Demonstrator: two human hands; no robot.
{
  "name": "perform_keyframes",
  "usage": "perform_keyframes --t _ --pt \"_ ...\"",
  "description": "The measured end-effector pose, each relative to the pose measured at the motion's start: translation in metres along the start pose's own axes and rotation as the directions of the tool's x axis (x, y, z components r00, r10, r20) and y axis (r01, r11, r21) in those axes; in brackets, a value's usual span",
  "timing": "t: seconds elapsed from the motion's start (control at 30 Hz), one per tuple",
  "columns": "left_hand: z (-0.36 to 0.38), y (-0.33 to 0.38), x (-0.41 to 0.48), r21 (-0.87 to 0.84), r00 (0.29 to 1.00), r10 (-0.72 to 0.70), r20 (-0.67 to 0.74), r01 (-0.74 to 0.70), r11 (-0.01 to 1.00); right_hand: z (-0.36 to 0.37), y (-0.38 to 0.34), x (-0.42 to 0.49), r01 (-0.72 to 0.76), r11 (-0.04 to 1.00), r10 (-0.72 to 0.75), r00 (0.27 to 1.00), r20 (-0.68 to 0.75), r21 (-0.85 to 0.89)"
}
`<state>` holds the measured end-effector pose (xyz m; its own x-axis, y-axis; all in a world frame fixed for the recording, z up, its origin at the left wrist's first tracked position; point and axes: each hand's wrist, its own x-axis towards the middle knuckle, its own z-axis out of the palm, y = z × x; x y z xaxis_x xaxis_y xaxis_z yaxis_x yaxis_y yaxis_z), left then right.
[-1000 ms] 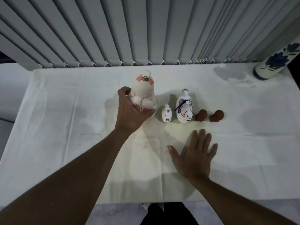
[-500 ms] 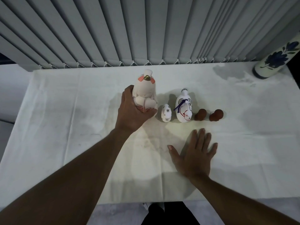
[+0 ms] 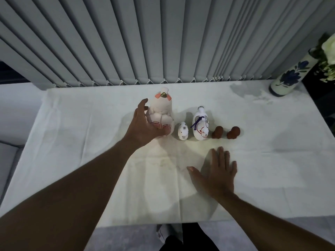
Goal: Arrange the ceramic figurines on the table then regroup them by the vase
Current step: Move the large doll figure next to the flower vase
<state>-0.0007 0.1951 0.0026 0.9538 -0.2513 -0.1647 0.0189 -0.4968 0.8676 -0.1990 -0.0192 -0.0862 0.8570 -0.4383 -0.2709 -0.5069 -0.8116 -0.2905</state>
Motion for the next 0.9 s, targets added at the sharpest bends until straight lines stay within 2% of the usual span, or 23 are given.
perform_keyframes --t 0.07,0.13,0.33,0.4,0.47,0.53,0.63,0.7,0.77,0.9 --pt "-0.008 0.004 -0.004 0.051 1.000 -0.005 0.029 0.003 0.999 -0.015 0.006 0.001 0.025 0.992 -0.018 0.998 -0.059 0.127" --pt "-0.015 0.008 -0.008 0.085 0.999 -0.016 0.046 0.012 0.996 -0.035 0.010 0.000 0.098 0.970 -0.056 0.981 -0.185 0.223" --pt "-0.027 0.017 -0.017 0.122 0.997 -0.051 0.060 0.044 0.992 -0.099 -0.020 0.021 0.386 0.875 -0.211 0.849 -0.484 0.294" --pt "-0.029 0.018 -0.017 0.126 0.997 -0.050 0.063 0.042 0.991 -0.115 -0.044 0.035 0.420 0.823 -0.238 0.866 -0.439 0.382" --pt "-0.029 0.022 -0.016 0.114 0.996 -0.046 0.075 0.037 0.993 -0.130 -0.070 0.052 0.437 0.770 -0.333 0.897 -0.291 0.466" --pt "-0.027 0.027 -0.014 0.096 0.995 -0.036 0.090 0.028 0.995 -0.139 -0.096 0.070 0.446 0.737 -0.443 0.886 -0.135 0.508" --pt "-0.021 0.031 -0.007 0.007 0.985 0.033 0.170 -0.035 0.999 -0.140 -0.132 0.090 0.398 0.719 -0.515 0.856 0.052 0.571" --pt "-0.015 0.028 -0.004 -0.078 0.979 -0.002 0.204 0.018 0.997 -0.131 -0.145 0.100 0.368 0.697 -0.533 0.840 0.100 0.616" --pt "-0.013 0.029 -0.005 -0.121 0.983 -0.059 0.176 0.081 0.989 -0.123 -0.151 0.109 0.331 0.662 -0.527 0.844 0.103 0.673" --pt "-0.012 0.039 -0.002 -0.150 0.991 -0.073 0.116 0.091 0.985 -0.124 -0.154 0.123 0.292 0.597 -0.543 0.833 0.109 0.747"
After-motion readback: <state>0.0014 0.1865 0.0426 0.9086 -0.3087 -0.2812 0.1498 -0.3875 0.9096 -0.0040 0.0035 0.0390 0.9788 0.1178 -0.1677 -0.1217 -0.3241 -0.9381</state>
